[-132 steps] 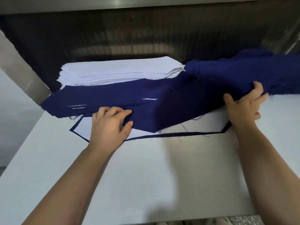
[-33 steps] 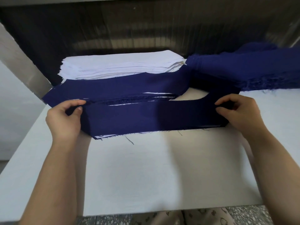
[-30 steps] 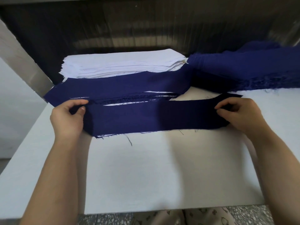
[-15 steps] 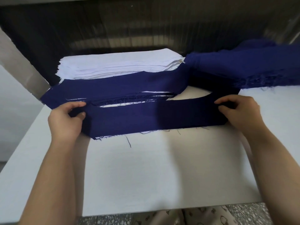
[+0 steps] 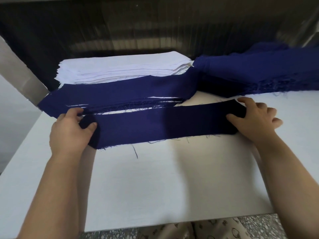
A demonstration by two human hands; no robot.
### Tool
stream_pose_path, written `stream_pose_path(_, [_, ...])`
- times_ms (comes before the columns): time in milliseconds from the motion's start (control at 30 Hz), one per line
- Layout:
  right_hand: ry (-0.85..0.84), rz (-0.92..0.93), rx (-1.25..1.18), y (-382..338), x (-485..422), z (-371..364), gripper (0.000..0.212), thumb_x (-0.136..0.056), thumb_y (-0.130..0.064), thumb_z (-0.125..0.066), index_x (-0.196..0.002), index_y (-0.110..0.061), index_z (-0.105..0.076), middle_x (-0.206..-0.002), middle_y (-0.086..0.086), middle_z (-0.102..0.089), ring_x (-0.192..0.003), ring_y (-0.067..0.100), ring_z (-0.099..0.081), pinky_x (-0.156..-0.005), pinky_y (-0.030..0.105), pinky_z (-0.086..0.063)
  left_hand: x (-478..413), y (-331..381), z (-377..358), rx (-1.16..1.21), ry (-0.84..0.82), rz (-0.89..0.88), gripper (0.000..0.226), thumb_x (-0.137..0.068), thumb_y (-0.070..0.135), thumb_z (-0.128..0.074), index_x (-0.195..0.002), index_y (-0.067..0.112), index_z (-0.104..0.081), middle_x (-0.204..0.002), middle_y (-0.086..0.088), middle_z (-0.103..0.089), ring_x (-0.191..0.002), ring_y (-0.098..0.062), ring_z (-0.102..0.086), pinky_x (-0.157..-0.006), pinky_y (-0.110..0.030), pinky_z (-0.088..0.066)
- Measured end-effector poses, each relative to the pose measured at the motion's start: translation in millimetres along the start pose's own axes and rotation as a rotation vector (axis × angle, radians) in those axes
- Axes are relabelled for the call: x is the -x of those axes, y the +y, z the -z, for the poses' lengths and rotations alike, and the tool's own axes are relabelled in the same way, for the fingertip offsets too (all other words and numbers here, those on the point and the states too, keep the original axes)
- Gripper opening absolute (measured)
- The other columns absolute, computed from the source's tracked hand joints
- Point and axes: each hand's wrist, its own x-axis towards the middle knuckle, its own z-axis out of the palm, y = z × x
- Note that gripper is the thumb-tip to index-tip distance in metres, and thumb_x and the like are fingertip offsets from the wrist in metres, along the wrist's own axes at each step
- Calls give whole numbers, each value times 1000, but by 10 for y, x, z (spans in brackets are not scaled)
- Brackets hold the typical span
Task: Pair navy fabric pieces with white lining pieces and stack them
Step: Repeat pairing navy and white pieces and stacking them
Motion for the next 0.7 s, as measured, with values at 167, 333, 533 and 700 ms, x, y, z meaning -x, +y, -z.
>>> stream_pose_path(167, [2, 110, -21, -19, 6, -44, 49, -85, -30, -56, -131, -33, -40, -126, 8, -52, -115, 34, -40, -93, 43, -23, 15, 43, -6, 81, -2, -55, 54, -83, 11, -70, -133, 19, -51, -124, -15, -51, -106, -29, -51, -87, -35, -38])
stream_pose_path(333, [121, 278, -394, -35, 61, -18, 59, -83, -3, -57, -135, -25, -40, -134, 9, -29, -90, 6, -38, -81, 12, -30, 54, 89, -7, 196, 56, -132, 54, -89, 21, -64, -138, 25, -42, -135, -5, -43, -110, -16, -48, -87, -31, -34])
stream_pose_path(533, [114, 413, -438, -28, 32, -35, 53, -75, 17, -39, -110, -16, -61, -113, -4, -52, -86, -8, -40, -72, -10, -25, 30, 16, -2, 202, -22, -242, 61, -84, -1, -54, -136, 30, -42, -122, 1, -47, -81, 4, -36, -81, -32, -33])
stream_pose_path(700, [7, 383, -406, -31, 56, -51, 53, -80, 15, -34, -87, -27, -65, -83, -25, -53, -72, -13, -49, -61, -5, -32, 18, 53, -33, 311, 34, -433, 65, -86, -10, -56, -138, 27, -44, -117, -10, -44, -98, 18, -37, -89, 1, -28])
